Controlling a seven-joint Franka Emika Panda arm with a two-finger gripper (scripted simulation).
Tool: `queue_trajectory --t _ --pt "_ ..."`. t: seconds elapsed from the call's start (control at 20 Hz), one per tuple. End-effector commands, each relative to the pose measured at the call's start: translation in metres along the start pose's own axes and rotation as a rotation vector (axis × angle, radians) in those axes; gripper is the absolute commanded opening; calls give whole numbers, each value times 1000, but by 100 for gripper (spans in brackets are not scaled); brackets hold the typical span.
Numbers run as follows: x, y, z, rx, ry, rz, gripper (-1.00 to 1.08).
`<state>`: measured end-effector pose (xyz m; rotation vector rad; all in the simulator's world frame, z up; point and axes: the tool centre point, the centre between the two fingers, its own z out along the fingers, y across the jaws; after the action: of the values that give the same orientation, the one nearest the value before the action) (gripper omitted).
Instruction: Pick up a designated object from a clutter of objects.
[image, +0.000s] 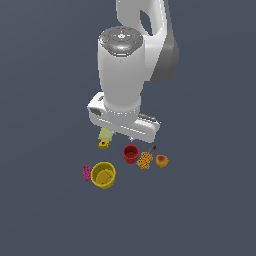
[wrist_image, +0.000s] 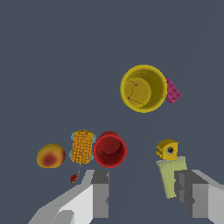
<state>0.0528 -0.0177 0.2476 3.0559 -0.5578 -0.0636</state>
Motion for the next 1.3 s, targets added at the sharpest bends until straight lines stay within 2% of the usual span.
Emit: queue_trajectory --t 0.0,0.75,1.25 --pt "13 1 11 -12 6 66 28" --pt "81 7 84 -87 69 441 28" --pt "114 12 133 -130 128 647 28"
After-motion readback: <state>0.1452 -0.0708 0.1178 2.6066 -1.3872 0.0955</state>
